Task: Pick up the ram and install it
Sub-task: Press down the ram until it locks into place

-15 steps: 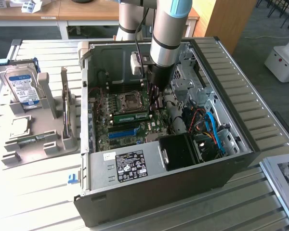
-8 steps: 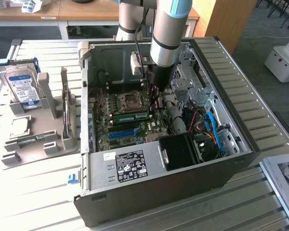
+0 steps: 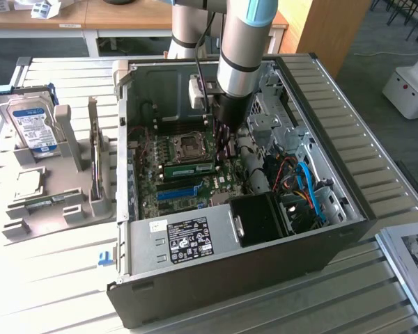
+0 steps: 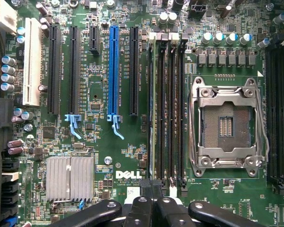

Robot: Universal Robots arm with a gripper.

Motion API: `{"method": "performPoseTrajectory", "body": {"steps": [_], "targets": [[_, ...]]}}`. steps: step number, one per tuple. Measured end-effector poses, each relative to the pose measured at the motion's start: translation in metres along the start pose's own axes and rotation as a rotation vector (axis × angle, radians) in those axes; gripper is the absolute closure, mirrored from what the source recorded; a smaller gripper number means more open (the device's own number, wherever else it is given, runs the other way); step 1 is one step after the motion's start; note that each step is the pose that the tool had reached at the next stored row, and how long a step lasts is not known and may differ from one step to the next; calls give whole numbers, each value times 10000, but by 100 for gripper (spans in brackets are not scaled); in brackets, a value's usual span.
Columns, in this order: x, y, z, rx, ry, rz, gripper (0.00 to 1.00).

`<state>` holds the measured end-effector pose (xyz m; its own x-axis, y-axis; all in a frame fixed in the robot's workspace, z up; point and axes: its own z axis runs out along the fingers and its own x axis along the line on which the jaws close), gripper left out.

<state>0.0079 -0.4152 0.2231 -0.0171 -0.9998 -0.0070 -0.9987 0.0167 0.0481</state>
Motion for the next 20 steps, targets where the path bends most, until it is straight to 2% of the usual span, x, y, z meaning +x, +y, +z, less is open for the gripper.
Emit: {"method": "performPoseTrajectory", "body": {"steps": [10, 20], "targets": [[-1, 0, -8, 1, -7, 0, 90], [-1, 5, -132, 0, -1, 0, 90]]}}
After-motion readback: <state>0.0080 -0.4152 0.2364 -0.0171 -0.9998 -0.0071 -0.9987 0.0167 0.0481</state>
